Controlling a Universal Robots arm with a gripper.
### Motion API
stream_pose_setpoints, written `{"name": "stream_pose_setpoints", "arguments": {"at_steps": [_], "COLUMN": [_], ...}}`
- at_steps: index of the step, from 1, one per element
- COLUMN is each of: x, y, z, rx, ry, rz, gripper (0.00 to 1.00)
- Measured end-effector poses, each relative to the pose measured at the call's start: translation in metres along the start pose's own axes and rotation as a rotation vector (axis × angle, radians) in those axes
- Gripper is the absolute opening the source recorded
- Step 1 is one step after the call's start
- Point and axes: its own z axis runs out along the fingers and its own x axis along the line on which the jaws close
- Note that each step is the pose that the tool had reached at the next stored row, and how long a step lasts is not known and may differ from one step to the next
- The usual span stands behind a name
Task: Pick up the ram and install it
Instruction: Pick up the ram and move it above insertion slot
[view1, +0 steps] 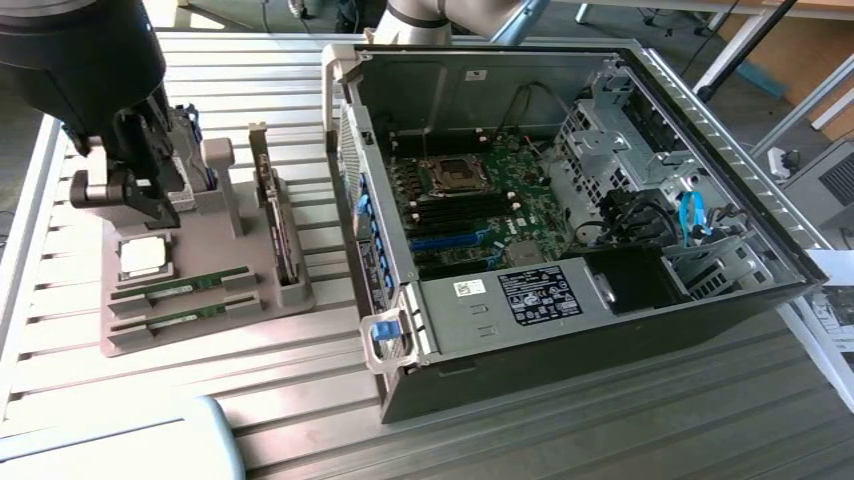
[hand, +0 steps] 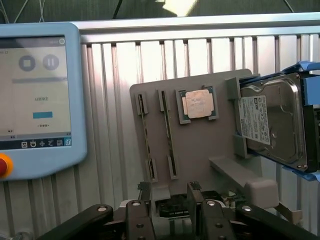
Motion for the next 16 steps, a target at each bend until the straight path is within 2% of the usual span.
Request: {"name": "stream_pose_setpoints", "arguments": {"at_steps": [16], "x": [0.003], "y": [0.0256], "z": [0.0283], "rx": [-0.0005], "ry": [-0.0006], "rz": [-0.009], "gripper": [0.42]}}
